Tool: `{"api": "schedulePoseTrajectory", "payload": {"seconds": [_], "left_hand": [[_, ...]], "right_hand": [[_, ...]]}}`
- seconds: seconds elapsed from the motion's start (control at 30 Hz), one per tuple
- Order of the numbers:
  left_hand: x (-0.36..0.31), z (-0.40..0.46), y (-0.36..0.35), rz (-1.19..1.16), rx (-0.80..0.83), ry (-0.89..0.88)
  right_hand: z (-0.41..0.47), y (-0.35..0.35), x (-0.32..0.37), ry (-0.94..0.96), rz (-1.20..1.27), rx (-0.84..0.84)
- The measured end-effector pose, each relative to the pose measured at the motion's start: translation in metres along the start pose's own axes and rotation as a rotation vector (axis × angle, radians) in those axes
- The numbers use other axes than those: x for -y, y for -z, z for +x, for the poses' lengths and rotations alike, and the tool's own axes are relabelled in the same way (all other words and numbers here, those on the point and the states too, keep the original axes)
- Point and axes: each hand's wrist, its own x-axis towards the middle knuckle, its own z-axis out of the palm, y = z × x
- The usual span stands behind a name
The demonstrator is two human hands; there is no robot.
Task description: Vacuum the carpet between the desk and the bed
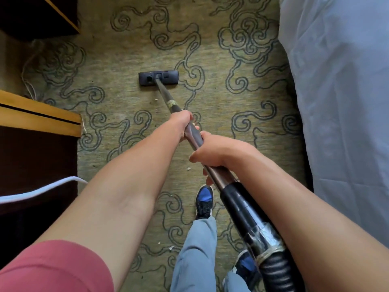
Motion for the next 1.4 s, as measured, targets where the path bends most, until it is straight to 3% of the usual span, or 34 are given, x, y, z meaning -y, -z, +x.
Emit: {"api": "schedulePoseTrajectory", "payload": {"seconds": [0.33, 0.47, 0.67, 0.83, 1.03, 1.4], "left_hand": [[-0.115, 0.077, 0.04, 0.067, 0.004, -0.02], [-0.112, 0.077, 0.044, 0.042, -0.023, -0.024], [-0.118, 0.051, 0.049, -0.003, 0.017, -0.005], [-0.077, 0.015, 0.049, -0.169, 0.047, 0.078], [-0.019, -0.068, 0.026, -0.262, 0.06, 0.059], [0.191, -0.171, -0.046, -0.248, 0.078, 0.108]], "right_hand": [[0.095, 0.041, 0.104, 0.035, -0.065, -0.041], [0.094, 0.035, 0.104, 0.023, -0.011, -0.073], [0.062, 0.042, 0.116, 0.1, -0.152, -0.123], [-0.003, 0.023, 0.102, 0.054, -0.353, -0.107], [-0.085, -0.005, 0.032, 0.089, -0.499, -0.198], [-0.187, -0.094, -0.155, 0.067, -0.388, -0.206]]}}
